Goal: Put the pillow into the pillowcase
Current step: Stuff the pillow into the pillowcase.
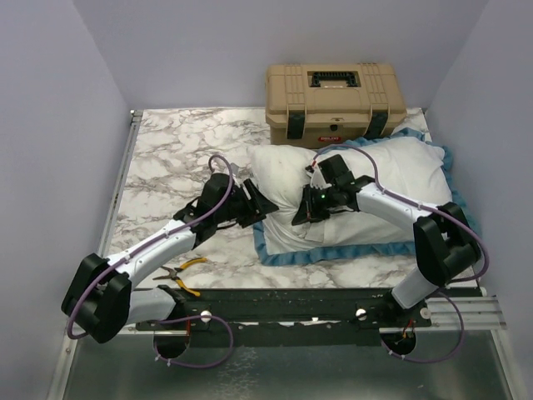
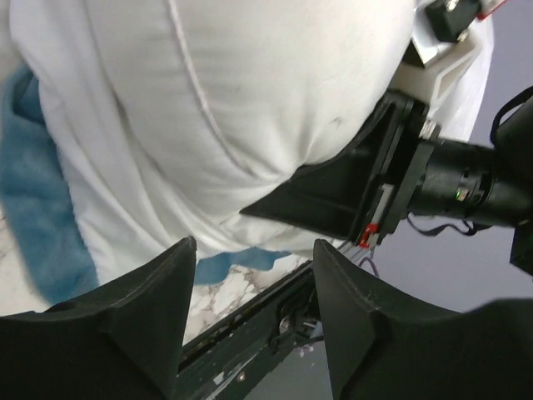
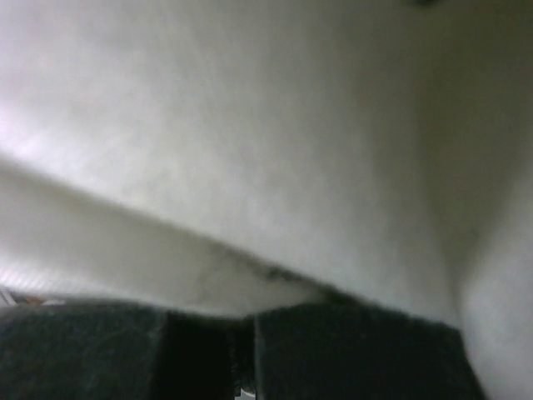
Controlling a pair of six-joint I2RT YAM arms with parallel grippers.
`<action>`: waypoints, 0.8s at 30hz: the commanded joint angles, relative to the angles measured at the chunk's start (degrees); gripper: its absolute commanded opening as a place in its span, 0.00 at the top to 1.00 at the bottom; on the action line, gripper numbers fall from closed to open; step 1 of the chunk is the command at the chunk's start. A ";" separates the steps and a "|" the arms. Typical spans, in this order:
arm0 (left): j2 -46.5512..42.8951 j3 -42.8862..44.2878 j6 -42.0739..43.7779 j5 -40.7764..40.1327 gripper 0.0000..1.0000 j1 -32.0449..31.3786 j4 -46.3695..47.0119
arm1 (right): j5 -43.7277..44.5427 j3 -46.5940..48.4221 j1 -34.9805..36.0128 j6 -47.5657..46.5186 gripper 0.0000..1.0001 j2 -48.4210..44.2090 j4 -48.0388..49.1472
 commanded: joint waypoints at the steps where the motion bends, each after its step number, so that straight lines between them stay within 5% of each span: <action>1: -2.53 -5.24 -3.89 3.42 0.39 -0.41 -1.77 | -0.94 -1.73 -1.54 4.04 0.96 4.88 0.07; 18: 15.17 -5.85 -7.71 1.18 0.45 -4.60 13.99 | -1.97 0.28 -2.30 3.72 0.97 6.84 -0.53; 24: 21.16 -3.22 -7.23 0.10 0.86 -5.59 15.12 | -1.58 0.04 -2.53 3.77 0.97 6.24 -0.58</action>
